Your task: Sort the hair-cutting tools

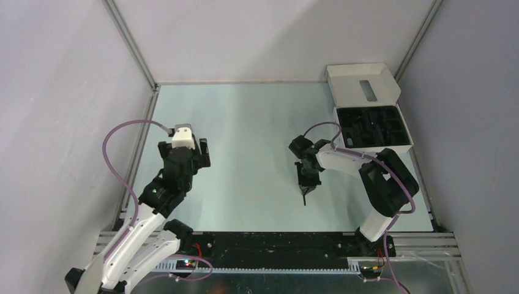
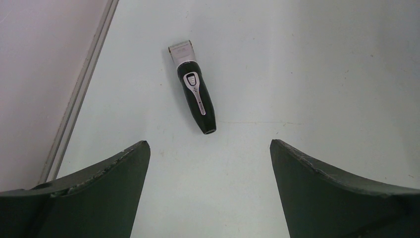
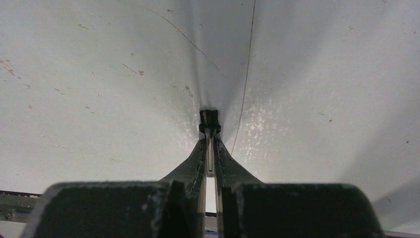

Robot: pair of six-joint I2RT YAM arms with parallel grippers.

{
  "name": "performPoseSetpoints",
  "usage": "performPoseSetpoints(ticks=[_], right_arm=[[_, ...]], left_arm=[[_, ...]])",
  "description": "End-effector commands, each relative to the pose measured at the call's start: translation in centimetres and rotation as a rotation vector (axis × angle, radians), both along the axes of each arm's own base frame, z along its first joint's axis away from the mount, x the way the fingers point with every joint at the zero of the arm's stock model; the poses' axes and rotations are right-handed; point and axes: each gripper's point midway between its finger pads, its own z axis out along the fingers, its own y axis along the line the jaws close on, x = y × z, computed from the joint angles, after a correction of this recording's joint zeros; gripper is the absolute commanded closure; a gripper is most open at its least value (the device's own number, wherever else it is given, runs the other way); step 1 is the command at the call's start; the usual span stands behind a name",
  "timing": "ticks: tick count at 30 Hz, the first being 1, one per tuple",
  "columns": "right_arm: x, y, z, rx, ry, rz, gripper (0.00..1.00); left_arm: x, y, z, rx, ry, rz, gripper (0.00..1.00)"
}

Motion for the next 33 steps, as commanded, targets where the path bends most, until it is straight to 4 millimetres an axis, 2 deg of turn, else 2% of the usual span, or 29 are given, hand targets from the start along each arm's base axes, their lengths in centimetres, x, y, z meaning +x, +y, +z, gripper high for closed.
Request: performPoseSetpoints(ticks=[1,10,16,22,29,33], right_arm=[[2.0,0.3,0.1,-0.022,-0.115,0.001,0.98],[2.0,1.9,2.1,0.037,-0.182,0.039,1.00],[2.0,3.4,3.7,0.088,-0.250,0.094,1.00],[2.2,3.8,4.4,0.103,-0.285,0.118,1.00],[3.1,3.2,6.1,0.114,-0.341,0.115,1.00],[4.3,1.2,7.1,0.091,-0.374,0.083,1.00]], left_arm=[[0.3,-0.2,2.0,-0.034,-0.060,0.004,0.02],[0.3,-2.2,1.7,-0.138,-0.034,-0.062,0.02],[0.0,-5.8,1.1,-0.313,0.006,-0.172,0.02],[-0.5,-9.3,-0.2,-0.451,0.087,-0.286,0.02],[-1.0,-9.9,-0.9,-0.496,0.122,-0.296,0.02],[-1.1,-9.1,-0.6,-0.474,0.112,-0.265,0.02]])
